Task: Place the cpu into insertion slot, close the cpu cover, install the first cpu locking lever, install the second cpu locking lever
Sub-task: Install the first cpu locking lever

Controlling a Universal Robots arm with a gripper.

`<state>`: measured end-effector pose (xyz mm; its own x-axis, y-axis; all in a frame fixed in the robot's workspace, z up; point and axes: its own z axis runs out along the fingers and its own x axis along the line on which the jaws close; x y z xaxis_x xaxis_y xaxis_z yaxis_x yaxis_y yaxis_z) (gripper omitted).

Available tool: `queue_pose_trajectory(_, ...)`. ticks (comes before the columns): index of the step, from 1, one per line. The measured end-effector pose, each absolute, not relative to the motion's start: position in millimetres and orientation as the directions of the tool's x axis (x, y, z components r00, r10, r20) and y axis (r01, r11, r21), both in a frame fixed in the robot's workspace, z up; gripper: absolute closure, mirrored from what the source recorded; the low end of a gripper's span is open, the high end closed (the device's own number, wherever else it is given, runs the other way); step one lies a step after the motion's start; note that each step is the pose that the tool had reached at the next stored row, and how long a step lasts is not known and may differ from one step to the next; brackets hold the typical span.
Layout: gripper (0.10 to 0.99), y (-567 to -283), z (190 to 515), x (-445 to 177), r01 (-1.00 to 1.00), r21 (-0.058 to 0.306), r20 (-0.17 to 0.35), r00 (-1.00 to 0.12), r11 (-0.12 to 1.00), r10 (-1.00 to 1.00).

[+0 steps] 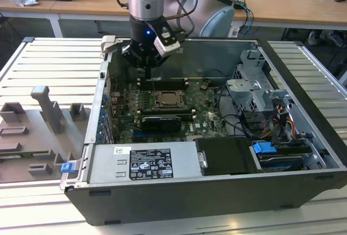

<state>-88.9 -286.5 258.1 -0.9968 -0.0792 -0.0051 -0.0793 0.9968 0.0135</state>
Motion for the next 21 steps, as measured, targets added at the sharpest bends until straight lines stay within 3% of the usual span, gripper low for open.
queue_pose_trajectory(9, 0.980, -286.1, 254.8, -56.7, -0.079, 0.017, 0.000, -0.997, 0.997, -0.079)
queue_pose_trajectory(15, 0.980, -290.2, 253.3, -56.5, -0.078, 0.097, -0.006, -0.997, 0.992, -0.077)
queue_pose_trajectory(21, 0.980, -290.9, 244.0, -47.4, -0.068, 0.103, -0.007, -0.998, 0.992, -0.068)
